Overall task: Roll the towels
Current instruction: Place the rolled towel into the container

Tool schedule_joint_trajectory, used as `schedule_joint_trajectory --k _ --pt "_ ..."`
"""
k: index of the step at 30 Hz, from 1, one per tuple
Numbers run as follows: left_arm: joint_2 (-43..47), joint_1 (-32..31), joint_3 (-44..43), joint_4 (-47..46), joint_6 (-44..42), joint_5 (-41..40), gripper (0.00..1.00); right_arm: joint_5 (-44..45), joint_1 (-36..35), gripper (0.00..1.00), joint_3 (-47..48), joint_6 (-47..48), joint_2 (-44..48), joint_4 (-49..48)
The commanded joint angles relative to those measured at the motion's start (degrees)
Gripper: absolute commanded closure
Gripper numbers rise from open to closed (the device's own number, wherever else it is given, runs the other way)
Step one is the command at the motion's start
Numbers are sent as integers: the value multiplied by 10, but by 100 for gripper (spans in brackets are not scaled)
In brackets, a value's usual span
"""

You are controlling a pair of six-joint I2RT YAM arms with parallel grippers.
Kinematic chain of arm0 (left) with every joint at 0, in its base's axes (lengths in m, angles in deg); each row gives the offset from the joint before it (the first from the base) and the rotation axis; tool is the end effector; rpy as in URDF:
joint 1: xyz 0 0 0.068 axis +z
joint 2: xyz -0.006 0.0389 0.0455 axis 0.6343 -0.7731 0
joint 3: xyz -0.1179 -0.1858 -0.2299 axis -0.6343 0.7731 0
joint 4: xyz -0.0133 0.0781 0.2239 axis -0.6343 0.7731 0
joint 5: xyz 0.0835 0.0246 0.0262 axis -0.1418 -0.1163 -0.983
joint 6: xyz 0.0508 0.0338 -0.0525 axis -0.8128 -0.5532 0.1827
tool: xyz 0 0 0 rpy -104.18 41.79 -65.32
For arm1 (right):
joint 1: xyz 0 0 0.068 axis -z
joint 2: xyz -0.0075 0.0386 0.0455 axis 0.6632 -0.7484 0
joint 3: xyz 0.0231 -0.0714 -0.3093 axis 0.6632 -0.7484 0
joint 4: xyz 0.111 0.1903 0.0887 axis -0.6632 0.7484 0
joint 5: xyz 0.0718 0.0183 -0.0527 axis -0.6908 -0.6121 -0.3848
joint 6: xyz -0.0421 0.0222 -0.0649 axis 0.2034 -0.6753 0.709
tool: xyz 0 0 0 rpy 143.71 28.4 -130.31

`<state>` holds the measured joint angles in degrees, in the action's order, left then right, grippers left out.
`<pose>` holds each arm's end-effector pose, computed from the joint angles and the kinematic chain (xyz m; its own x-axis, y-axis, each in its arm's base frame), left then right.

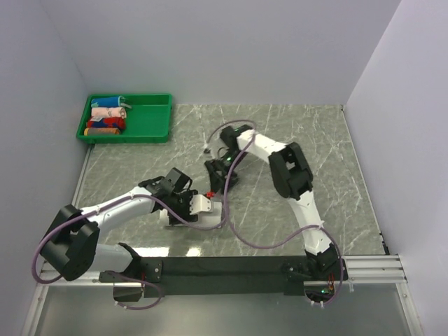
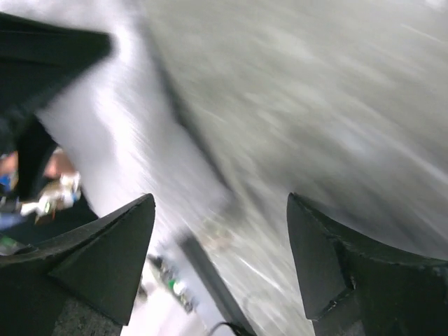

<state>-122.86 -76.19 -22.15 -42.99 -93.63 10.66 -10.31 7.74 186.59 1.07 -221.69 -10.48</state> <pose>0.1529 -0.1381 0.2026 -0.0224 0.8998 -0.4358 0.9922 0.0736 0.1009 0.3578 0.3038 0.1582 -0.7563 -0.6458 -0.1045 -0.4792 0.4382 0.7605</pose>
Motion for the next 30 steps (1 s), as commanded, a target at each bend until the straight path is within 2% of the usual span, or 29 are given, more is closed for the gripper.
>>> schedule_joint_trajectory --k 1,2,6,11,15,16,17,18,22,24,30 --pt "-60 4 16 56 43 22 68 79 68 17 -36 24 69 -41" --pt "-69 6 9 55 48 22 72 80 80 17 -51 23 80 -43" --pt "-120 52 -25 64 76 58 99 88 163 16 -92 26 133 -48" --pt "-184 141 -110 50 156 78 100 96 236 16 -152 43 182 -45" --pt "-230 213 -182 24 287 74 100 96 271 16 -194 47 205 -47" --pt "-248 243 -234 31 327 71 100 103 279 16 -223 45 218 -56" --pt "-252 247 -234 25 327 71 100 103 279 16 -223 44 219 -60" --pt "-258 249 -242 23 362 48 100 103 280 16 -229 44 220 -63" --pt "-274 256 -258 2 411 -19 100 95 281 16 -244 35 217 -74" --pt "-282 278 -270 1 432 -9 100 86 280 16 -245 32 215 -76" --pt "-310 347 -390 46 455 30 100 96 281 16 -252 33 217 -78"
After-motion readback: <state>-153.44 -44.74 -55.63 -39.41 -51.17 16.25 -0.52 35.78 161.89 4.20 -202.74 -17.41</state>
